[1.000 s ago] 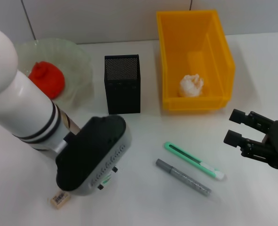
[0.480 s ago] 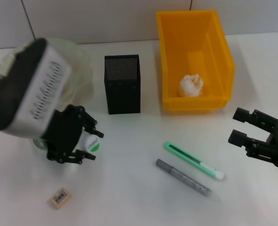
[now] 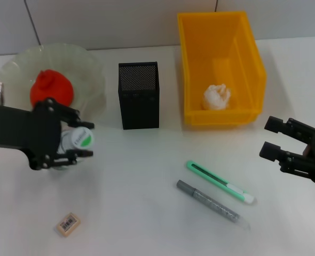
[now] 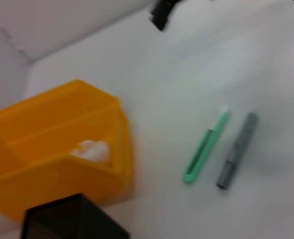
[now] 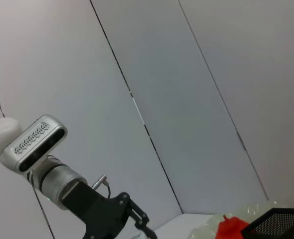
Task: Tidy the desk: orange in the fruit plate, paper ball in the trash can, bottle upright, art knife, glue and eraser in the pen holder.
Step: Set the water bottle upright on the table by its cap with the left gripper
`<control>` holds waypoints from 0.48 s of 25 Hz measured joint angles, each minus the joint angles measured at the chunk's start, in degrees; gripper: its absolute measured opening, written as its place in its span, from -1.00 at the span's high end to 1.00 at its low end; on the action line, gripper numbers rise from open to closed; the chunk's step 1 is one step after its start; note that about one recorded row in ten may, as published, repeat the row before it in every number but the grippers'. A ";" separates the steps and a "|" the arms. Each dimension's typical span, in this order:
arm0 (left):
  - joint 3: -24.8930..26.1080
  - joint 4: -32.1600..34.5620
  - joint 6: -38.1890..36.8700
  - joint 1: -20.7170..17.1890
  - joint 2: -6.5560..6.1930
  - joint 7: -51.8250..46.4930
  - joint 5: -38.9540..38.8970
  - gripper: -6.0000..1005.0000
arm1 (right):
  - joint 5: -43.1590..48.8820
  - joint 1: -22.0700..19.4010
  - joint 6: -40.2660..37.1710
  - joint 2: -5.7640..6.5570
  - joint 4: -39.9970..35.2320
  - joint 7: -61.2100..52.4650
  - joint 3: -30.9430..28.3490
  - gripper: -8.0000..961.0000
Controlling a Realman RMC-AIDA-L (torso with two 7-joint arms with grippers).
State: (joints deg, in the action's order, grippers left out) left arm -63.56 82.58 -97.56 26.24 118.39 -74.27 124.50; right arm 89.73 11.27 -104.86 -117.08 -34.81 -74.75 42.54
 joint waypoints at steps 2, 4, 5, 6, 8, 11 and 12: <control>0.00 0.00 0.00 0.00 0.00 0.00 0.00 0.14 | 0.00 0.13 0.00 0.05 0.00 0.00 0.00 -0.73; 1.93 -0.34 0.21 -0.75 0.04 0.04 -1.38 0.14 | 0.00 0.29 0.00 0.12 0.00 0.00 0.00 -0.73; 2.75 -1.56 3.09 -3.08 0.19 0.04 -4.72 0.14 | 0.00 0.35 0.00 0.17 0.00 0.00 0.00 -0.73; 2.70 -1.88 4.50 -3.89 0.19 -0.58 -5.66 0.14 | 0.00 0.41 0.00 0.26 0.00 0.00 0.00 -0.73; 2.87 -2.57 7.01 -5.34 0.24 -3.26 -7.71 0.14 | 0.00 0.57 0.01 0.57 0.06 0.06 0.00 -0.73; 3.01 -3.69 9.11 -5.80 0.24 -5.69 -8.82 0.14 | 0.01 0.68 0.16 0.75 0.19 0.22 0.00 -0.73; 3.07 -4.22 9.88 -5.83 0.23 -6.61 -9.04 0.14 | 0.03 0.73 0.30 0.78 0.20 0.29 0.00 -0.73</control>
State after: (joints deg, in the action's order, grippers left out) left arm -60.49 78.37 -87.68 20.41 118.62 -80.88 115.46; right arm 89.76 11.99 -104.56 -116.30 -34.62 -74.47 42.54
